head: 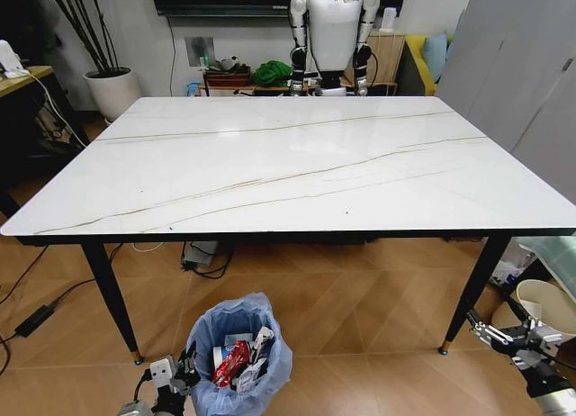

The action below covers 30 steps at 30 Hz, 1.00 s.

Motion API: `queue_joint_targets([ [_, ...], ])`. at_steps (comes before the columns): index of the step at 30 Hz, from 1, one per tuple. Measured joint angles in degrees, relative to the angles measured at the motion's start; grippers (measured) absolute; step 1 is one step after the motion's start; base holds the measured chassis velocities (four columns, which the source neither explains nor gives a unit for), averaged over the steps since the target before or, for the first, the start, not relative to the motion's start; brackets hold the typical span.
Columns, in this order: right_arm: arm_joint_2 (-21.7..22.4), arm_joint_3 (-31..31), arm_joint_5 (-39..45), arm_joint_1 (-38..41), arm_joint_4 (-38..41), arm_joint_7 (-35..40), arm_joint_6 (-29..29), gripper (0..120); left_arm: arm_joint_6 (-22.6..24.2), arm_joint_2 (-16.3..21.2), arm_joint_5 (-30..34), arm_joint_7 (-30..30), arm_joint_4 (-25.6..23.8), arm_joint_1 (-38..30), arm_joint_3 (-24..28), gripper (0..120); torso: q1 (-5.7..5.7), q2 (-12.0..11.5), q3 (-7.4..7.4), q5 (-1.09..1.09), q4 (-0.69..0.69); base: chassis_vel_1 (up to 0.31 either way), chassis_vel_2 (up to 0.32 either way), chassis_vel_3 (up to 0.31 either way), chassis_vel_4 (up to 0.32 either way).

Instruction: Pick up the trash bin and place the trash from the table into it.

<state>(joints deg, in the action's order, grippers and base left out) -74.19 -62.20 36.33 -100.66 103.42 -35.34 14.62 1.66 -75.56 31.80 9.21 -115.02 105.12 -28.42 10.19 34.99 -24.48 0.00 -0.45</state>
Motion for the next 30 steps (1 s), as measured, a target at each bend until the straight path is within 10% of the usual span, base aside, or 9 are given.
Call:
queue_joint_targets([
  [30, 0.0, 0.0, 0.0, 0.0, 0.0, 0.0, 0.0, 100, 0.09, 0.08, -1.55, 0.07, -6.52, 4.01, 0.0, 0, -2.78, -7.12, 4.35, 0.0, 0.0, 0.0, 0.0, 0.0, 0.0],
])
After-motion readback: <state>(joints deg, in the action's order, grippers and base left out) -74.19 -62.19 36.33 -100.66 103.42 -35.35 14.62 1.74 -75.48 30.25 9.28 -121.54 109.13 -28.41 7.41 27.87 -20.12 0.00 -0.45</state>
